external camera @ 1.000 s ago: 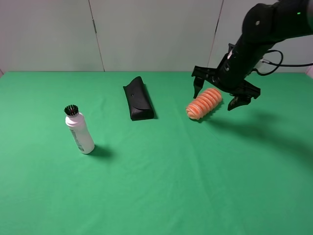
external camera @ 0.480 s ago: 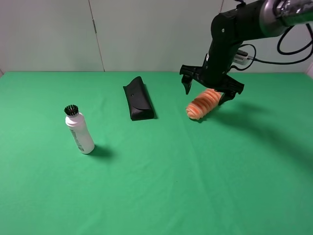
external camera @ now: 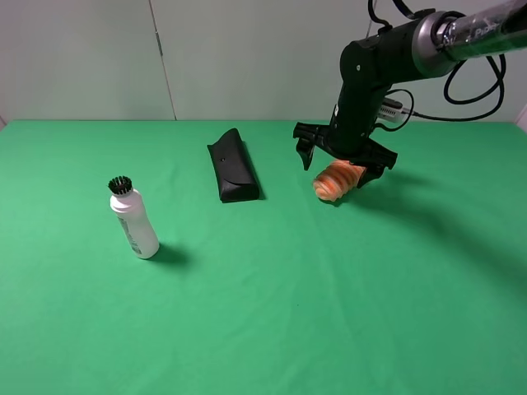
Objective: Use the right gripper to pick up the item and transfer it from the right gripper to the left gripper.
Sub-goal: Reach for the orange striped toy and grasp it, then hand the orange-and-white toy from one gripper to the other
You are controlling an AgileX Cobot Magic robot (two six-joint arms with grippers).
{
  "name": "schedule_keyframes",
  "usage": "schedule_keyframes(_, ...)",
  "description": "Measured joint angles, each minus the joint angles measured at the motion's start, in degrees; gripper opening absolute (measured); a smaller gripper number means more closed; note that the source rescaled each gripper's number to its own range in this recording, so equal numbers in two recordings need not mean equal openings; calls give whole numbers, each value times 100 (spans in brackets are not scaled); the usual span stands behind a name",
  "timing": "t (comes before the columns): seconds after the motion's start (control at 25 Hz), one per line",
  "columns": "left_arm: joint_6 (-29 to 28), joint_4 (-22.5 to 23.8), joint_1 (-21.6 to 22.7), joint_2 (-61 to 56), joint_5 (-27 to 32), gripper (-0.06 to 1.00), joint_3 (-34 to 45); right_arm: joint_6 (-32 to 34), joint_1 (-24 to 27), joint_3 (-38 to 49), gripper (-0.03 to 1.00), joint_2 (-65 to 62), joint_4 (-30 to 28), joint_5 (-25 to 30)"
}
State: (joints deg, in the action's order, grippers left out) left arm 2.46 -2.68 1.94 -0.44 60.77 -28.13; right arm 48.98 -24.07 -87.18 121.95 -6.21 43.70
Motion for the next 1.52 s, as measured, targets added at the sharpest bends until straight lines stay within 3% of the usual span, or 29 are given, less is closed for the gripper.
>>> schedule_keyframes(0.84,5,0,0,0,0,100,0,-4,59,0,99,360,-14,-115)
schedule_keyframes(0.88,5,0,0,0,0,100,0,-4,59,0,94,360,-23,-132)
schedule_keyframes(0.92,5,0,0,0,0,100,0,-4,59,0,81,360,-21,-160)
schedule_keyframes(0.96,5,0,0,0,0,100,0,-4,59,0,66,360,-21,-165)
schedule_keyframes(1.04,5,0,0,0,0,100,0,-4,59,0,23,360,-9,-178)
schedule_keyframes(1.08,5,0,0,0,0,100,0,-4,59,0,11,360,-4,-178)
schedule_keyframes(1.52,5,0,0,0,0,100,0,-58,59,0,9,360,-4,-178)
